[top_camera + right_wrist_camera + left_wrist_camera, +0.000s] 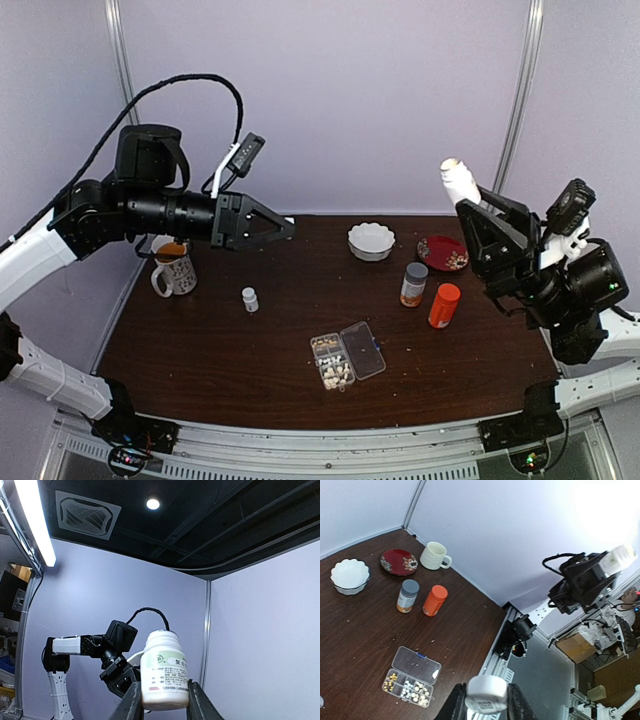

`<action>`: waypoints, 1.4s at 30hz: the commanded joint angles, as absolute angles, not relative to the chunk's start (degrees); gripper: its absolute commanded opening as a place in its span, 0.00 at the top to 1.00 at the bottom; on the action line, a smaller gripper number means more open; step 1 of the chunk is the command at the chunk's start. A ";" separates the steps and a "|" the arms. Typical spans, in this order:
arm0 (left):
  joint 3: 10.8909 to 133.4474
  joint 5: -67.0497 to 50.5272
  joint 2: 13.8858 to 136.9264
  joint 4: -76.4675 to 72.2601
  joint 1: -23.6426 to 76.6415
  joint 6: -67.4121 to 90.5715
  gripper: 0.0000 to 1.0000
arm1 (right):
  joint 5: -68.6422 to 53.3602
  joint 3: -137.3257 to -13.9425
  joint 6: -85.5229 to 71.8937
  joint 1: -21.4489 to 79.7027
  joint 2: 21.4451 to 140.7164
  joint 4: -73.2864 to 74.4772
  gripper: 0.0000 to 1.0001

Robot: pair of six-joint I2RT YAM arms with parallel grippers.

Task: Sort the pills into containers
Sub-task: Close the lid of the pill bottle.

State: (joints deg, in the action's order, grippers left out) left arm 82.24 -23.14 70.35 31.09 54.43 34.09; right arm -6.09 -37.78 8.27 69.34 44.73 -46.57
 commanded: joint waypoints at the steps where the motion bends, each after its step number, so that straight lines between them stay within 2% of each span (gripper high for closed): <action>1: 82.68 -30.63 70.04 22.32 54.62 39.23 1.00 | -9.55 -38.11 9.84 69.69 47.20 -42.56 1.00; 4: 84.50 -34.45 71.54 20.26 54.62 41.95 1.00 | -11.73 -41.19 10.45 70.55 51.40 -37.58 1.00; 15: 83.20 -39.93 74.23 10.84 54.74 50.87 1.00 | -10.22 -43.48 14.16 71.58 59.40 -38.77 1.00; 34: 80.58 -42.89 75.17 7.87 55.54 51.77 1.00 | -4.33 -46.55 14.32 71.57 61.28 -37.42 1.00; 42: 80.11 -41.99 74.65 9.23 55.94 50.99 1.00 | -4.70 -49.41 15.19 71.55 62.29 -31.40 1.00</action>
State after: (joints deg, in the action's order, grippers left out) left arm 80.66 -41.63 75.20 10.63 55.46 51.57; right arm -5.32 -46.65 14.63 71.33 61.80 -34.85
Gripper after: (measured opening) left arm 0.232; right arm 0.269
